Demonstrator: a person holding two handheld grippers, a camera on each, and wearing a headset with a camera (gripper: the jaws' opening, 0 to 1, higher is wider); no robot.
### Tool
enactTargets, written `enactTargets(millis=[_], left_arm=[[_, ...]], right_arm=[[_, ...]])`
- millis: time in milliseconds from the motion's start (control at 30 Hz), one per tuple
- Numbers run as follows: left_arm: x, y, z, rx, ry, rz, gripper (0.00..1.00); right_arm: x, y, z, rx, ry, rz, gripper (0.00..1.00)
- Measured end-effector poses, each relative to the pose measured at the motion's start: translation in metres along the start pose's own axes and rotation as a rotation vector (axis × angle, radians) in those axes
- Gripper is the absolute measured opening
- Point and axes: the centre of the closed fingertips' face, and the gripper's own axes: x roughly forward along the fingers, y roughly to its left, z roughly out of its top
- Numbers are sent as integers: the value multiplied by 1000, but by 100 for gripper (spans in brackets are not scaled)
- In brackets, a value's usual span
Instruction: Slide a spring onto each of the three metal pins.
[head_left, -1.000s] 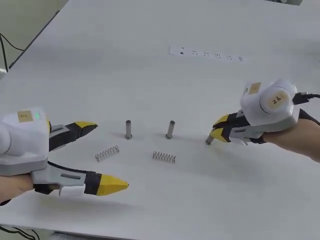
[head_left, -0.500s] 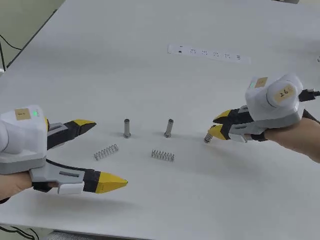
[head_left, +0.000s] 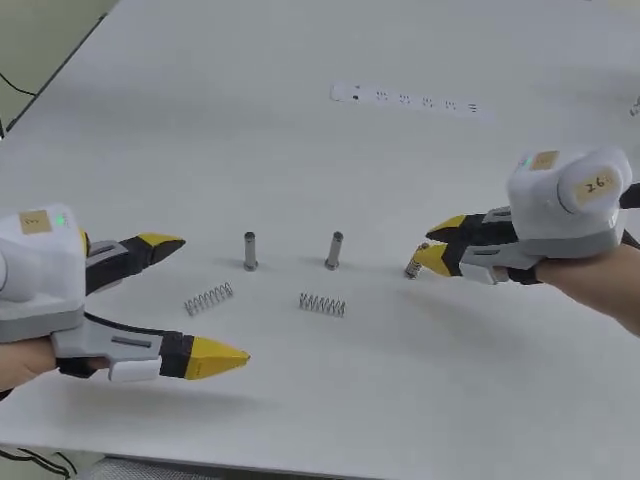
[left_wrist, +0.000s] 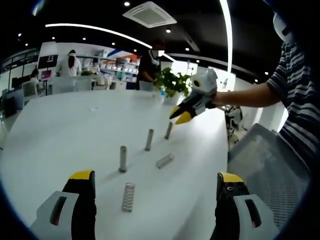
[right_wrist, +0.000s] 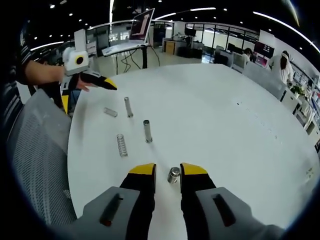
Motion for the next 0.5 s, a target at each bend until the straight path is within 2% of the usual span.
enactTargets(millis=[67, 300, 500], left_arm=[[0, 0, 0, -1, -1, 1, 98], [0, 0, 0, -5, -5, 4, 98], [0, -1, 1, -5, -7, 3, 98]], right_arm=[[-2, 1, 2, -13, -8, -6, 16], [-9, 12, 12, -22, -36, 13, 16], [-9, 23, 15, -26, -40, 37, 14]])
